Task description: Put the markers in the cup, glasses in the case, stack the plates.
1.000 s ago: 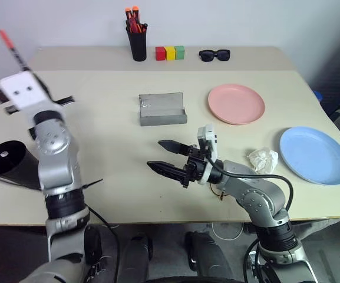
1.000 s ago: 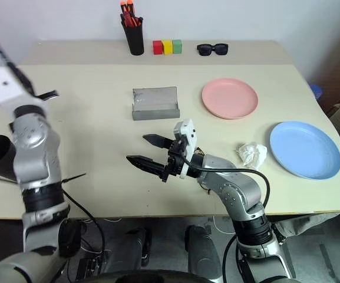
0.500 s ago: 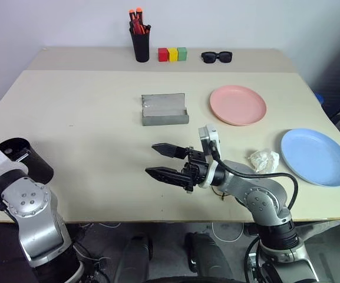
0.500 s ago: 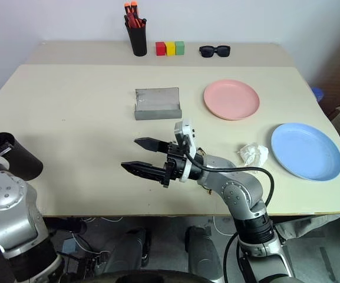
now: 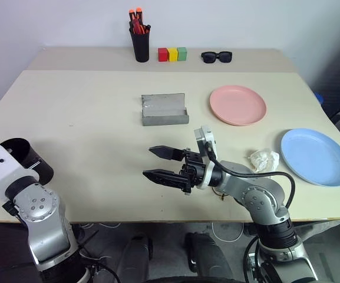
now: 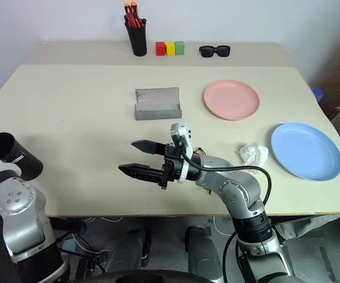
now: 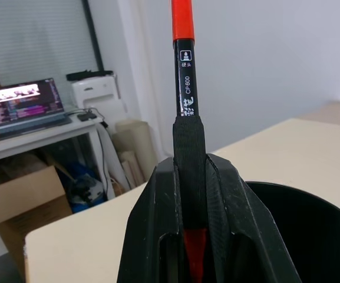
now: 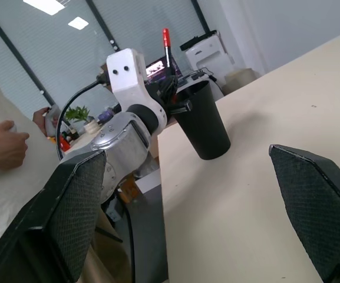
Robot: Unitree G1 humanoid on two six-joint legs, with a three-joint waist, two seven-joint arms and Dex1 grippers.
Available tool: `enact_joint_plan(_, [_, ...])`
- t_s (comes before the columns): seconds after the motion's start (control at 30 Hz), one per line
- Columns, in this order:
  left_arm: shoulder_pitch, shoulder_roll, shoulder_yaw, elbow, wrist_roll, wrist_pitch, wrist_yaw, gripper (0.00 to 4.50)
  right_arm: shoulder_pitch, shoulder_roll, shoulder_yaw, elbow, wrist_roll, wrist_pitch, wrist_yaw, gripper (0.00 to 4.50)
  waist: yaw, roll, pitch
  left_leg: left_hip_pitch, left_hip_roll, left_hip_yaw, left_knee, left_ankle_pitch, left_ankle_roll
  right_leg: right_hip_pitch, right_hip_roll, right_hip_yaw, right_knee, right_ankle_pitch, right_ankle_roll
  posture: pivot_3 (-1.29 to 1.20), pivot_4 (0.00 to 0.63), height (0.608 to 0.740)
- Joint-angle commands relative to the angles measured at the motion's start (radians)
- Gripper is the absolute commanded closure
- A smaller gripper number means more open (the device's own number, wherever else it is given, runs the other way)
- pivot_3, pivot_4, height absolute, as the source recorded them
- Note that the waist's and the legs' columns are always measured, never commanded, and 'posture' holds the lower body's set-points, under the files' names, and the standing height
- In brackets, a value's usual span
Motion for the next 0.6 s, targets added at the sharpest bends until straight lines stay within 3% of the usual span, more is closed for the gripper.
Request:
enact_joint_plan(0.03, [0.000, 0.002, -0.005, -0.009, 0.003, -0.029, -0.002, 4.46, -0.003, 0.009, -0.007, -0.021, 0.028, -0.001, 0.001, 0.00, 0.000, 0.000, 0.000, 0.000, 0.000, 0.000, 0.000, 0.000, 0.000, 0.000, 0.000, 0.000, 0.000, 0.000, 0.000, 0.00, 0.150, 0.740])
enact_joint_plan(0.37, [-0.002, -0.021, -0.021, 0.009, -0.009, -0.042, -0.006, 4.46, -0.012, 0.007, -0.006, -0.014, 0.041, 0.006, 0.003, 0.00, 0.000, 0.000, 0.000, 0.000, 0.000, 0.000, 0.000, 0.000, 0.000, 0.000, 0.000, 0.000, 0.000, 0.000, 0.000, 0.00, 0.150, 0.740])
enact_joint_plan(0.6, [-0.005, -0.030, -0.022, 0.013, 0.001, -0.043, 0.005, 1.11, -0.015, 0.005, -0.008, -0.013, 0.040, 0.007, -0.001, 0.00, 0.001, 0.000, 0.000, 0.000, 0.000, 0.000, 0.000, 0.000, 0.000, 0.000, 0.000, 0.000, 0.000, 0.000, 0.000, 0.00, 0.150, 0.740])
